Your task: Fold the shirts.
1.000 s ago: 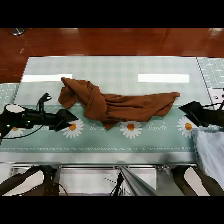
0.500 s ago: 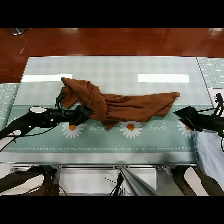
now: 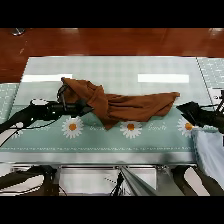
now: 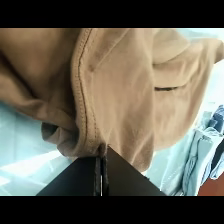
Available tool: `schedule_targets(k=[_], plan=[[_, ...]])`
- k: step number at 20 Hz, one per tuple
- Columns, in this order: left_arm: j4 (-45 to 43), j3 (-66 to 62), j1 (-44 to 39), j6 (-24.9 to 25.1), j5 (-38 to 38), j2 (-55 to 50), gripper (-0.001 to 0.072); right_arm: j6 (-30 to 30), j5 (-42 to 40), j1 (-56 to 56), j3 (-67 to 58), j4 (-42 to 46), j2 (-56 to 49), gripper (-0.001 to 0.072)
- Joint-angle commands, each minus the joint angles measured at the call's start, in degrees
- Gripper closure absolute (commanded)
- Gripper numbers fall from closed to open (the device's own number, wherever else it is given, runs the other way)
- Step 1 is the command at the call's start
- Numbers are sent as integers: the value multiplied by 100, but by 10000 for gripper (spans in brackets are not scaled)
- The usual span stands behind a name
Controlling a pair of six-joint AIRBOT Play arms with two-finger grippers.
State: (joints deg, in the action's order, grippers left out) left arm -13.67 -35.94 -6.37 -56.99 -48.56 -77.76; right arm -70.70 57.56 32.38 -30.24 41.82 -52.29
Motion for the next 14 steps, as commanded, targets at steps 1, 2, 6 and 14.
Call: schedule_targets(k=[1,2,6,14], plan=[[20,-90,111,42,-223,-9,688,-22,-144,0,-481,-94,-669,95],[20,-90,111,42,-229,-7,687,-35,-111,0,-664,-107,-981,95],[20,-90,111,42,-251,-7,687,-101,-31,0,-1226,-122,-2079,95],[20,-90,109,42,-251,-7,687,-120,-46,-356,-1971,-101,-3324,95]])
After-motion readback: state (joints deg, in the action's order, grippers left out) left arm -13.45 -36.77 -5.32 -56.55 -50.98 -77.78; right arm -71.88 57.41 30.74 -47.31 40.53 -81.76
